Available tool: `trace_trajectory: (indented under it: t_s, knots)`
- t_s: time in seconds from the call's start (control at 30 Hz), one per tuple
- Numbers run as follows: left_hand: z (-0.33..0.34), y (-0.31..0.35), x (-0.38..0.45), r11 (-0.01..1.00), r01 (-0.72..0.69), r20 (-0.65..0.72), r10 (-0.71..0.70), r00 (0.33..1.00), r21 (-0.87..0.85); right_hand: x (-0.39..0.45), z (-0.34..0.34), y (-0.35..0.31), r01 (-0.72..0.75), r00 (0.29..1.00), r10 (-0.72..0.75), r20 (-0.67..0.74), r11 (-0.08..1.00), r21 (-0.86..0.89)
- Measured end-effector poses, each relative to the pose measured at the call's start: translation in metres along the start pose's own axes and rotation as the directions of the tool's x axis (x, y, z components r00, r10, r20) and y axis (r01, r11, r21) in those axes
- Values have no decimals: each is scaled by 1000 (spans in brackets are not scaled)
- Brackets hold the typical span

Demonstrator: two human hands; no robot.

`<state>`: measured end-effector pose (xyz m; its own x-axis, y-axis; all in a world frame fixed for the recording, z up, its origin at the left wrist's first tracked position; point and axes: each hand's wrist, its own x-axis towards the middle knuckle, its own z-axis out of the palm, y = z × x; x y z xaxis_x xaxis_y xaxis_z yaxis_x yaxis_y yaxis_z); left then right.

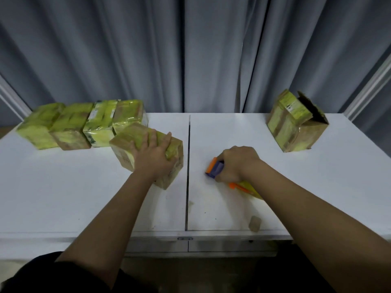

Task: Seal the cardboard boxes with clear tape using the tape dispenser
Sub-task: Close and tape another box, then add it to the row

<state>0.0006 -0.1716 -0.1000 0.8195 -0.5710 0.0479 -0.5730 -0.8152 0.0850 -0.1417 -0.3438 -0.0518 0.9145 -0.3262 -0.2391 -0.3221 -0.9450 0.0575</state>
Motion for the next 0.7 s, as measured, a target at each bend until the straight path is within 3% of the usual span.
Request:
trace_trajectory:
  t_s: [0.33,0.43,0.7]
  knots:
    - [1,5,-1,1000,28,-29,-28,999,-11,-33,12,19,45,995,-48,-90,998,-35]
    - [1,15,0,999,42,-24,-43,999,-9,-40,1,31,33,981,-47,-189,997,-77]
    - [0,42,-4,995,98,1,-98,995,-12,-1,42,57,-89,910,-63,-409,935,-342]
